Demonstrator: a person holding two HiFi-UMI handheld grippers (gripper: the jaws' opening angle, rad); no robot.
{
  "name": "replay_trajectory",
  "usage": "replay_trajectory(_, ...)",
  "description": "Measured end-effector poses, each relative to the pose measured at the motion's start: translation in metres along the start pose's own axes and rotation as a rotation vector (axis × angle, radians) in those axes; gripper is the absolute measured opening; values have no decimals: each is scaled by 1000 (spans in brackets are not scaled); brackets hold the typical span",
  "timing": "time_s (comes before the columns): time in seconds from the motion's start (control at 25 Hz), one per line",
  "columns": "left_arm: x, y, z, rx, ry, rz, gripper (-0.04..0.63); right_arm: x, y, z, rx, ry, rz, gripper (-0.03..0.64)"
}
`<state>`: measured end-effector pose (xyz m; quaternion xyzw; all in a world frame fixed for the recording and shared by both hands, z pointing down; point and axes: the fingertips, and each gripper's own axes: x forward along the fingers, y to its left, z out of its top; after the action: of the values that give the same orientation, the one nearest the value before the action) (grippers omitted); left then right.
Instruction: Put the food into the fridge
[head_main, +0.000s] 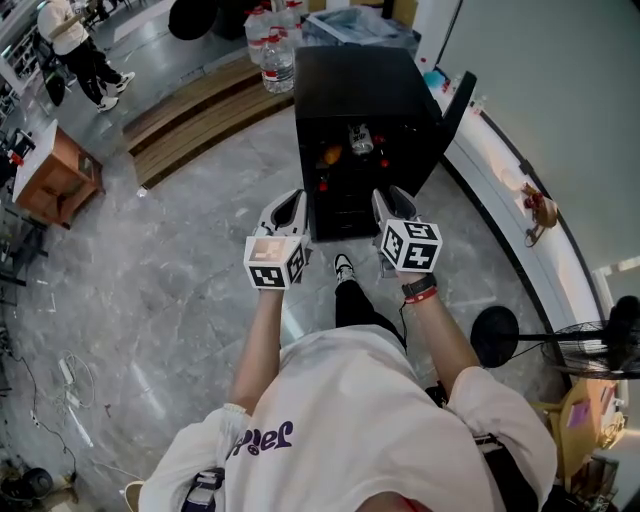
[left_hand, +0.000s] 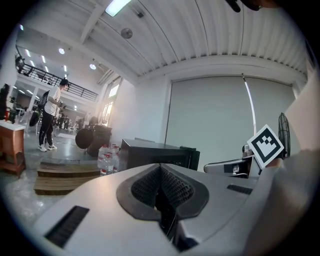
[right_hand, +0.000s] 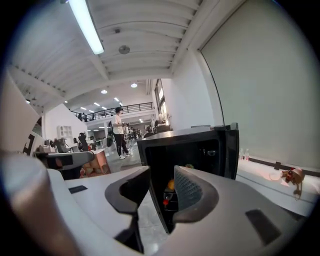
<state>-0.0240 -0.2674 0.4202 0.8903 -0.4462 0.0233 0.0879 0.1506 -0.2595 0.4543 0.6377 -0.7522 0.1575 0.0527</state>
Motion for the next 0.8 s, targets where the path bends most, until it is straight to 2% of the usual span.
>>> replay_trajectory(0.4,-13,-4,3,25,-22,8,17,-30,7,12,4,-57,-15,98)
replay_trajectory(0.8,-18,-9,17,48,-68,-5,17,-44,7,26,-4,-103,-37,66)
